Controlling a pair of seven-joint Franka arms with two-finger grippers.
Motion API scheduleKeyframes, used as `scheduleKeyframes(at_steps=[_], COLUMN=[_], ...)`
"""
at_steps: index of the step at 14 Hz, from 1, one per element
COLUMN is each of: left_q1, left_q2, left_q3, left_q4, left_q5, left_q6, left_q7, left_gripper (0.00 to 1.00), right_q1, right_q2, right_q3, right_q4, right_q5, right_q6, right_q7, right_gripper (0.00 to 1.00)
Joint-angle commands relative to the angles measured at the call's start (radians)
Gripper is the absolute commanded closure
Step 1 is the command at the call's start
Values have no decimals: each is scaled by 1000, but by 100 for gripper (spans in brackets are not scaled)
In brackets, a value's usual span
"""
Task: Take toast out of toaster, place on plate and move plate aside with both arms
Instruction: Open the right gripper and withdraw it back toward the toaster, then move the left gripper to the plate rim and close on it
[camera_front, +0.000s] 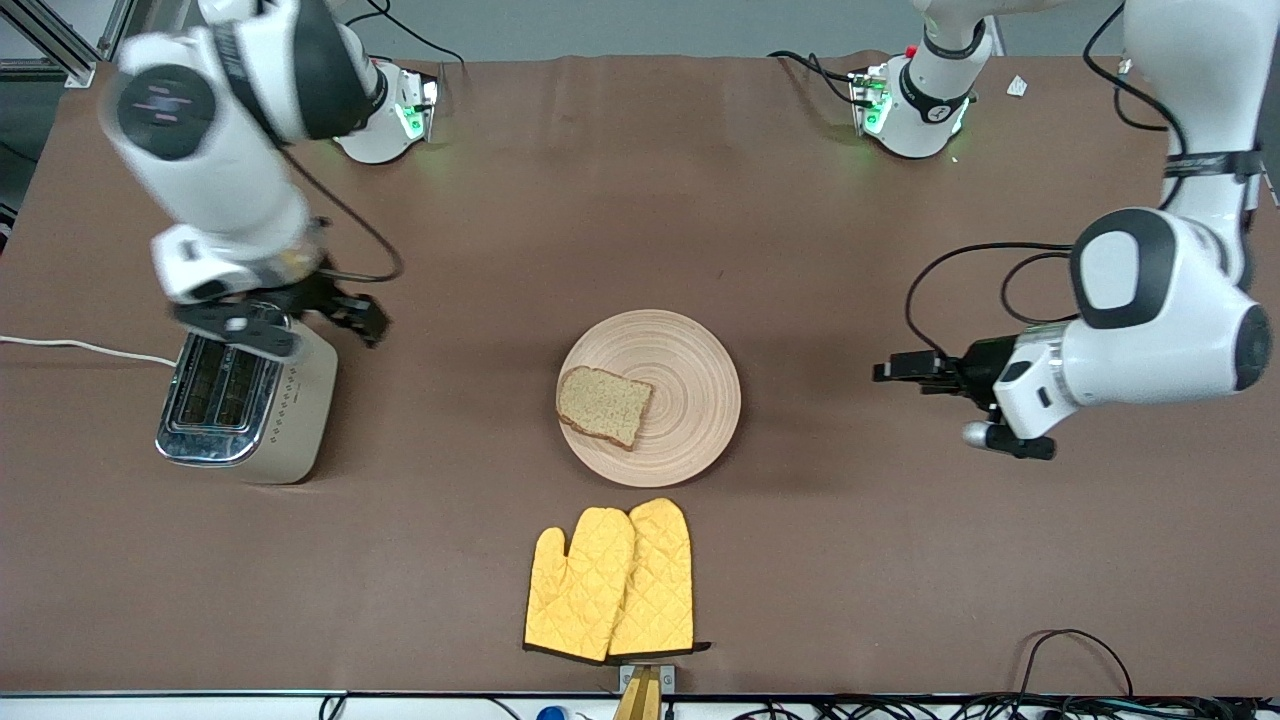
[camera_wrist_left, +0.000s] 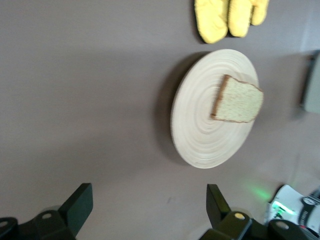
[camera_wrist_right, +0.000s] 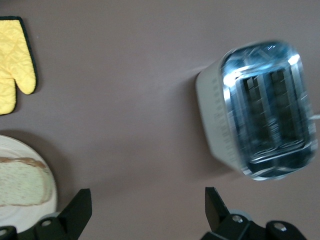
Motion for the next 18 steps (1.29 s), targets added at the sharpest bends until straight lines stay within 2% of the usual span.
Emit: scheduleKeyframes(at_steps=[1, 3, 7, 9, 13, 18], left_q1=[10, 8, -10, -21, -43, -85], left_q2=[2, 40, 120, 152, 233, 279], left_q3=[-12, -12, -25, -39, -87, -91], left_q4=[-110, -148, -177, -182, -180, -177], left_q5=[-173, -259, -388, -443, -580, -621], left_q6=[56, 69, 144, 199, 319, 383], left_q7=[162, 291, 381, 390, 479, 497], left_gripper=[0, 1, 7, 10, 15, 22], right_q1=[4, 4, 2, 2, 10, 9], right_q2=[-64, -97, -140, -147, -161, -155], right_q3=[-126, -187, -229, -227, -218, -220], right_q4=[29, 71, 249, 252, 220, 229], right_q5=[-5, -5, -4, -4, -5, -10], right_q6=[-54, -109, -247, -291, -287, -264], right_q7=[-255, -347, -436, -453, -463, -553], right_gripper=[0, 0, 0, 0, 0, 0])
